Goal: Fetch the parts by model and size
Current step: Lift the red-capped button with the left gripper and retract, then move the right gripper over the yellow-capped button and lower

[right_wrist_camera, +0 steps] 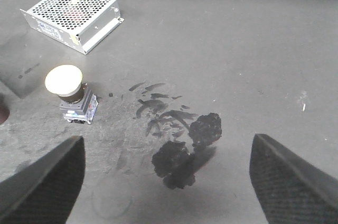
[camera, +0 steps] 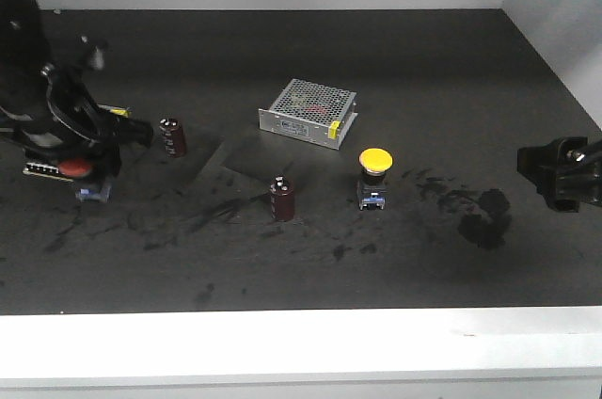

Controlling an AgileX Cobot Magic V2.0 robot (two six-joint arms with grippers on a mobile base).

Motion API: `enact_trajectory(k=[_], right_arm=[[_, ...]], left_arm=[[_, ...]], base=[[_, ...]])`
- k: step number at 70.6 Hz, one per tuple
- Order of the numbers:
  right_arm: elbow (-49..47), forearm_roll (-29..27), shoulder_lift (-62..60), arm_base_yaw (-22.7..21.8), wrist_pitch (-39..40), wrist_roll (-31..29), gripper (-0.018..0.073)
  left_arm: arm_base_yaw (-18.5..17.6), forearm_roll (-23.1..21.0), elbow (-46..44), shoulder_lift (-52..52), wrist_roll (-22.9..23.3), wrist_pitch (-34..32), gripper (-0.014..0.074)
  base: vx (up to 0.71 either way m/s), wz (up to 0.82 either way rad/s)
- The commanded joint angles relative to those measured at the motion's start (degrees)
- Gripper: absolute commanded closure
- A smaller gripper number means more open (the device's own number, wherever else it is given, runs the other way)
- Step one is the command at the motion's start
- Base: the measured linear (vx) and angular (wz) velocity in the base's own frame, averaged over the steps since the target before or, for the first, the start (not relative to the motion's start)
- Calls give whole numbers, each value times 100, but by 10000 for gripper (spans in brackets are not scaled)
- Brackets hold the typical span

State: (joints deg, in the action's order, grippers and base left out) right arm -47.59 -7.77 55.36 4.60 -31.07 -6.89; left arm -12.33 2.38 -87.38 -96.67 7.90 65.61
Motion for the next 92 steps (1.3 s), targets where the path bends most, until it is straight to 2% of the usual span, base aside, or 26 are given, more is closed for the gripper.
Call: enact_trajectory(k=[1, 12, 22, 30, 51, 69, 92], right_arm=[[-164, -2, -39, 7, 378, -65, -35], [-164, -2, -39, 7, 403, -65, -35], [-164, -2, -39, 7, 484, -54, -35], [-164, -2, -39, 7, 496, -47, -35], [-164, -2, -39, 7, 710, -41, -35], [-164, -128, -39, 7, 768, -3, -35], [-164, -133, -39, 7, 768, -21, -35]], left_arm=[[-7, 32, -148, 678, -66, -438, 604], [-7, 117, -142, 1331, -70, -875, 604], [-7, 561, 51, 1967, -70, -1182, 604], [-7, 955, 570, 2555, -70, -1498, 604], [-7, 1319, 2396, 4338, -70, -2731, 604], [-7, 1368, 3625, 5948, -63, -3134, 604], [-7, 1373, 4599, 7841, -68, -3158, 604]], base=[[0, 0], [0, 0], [0, 0], [0, 0], [0, 0], [0, 0], [0, 0]])
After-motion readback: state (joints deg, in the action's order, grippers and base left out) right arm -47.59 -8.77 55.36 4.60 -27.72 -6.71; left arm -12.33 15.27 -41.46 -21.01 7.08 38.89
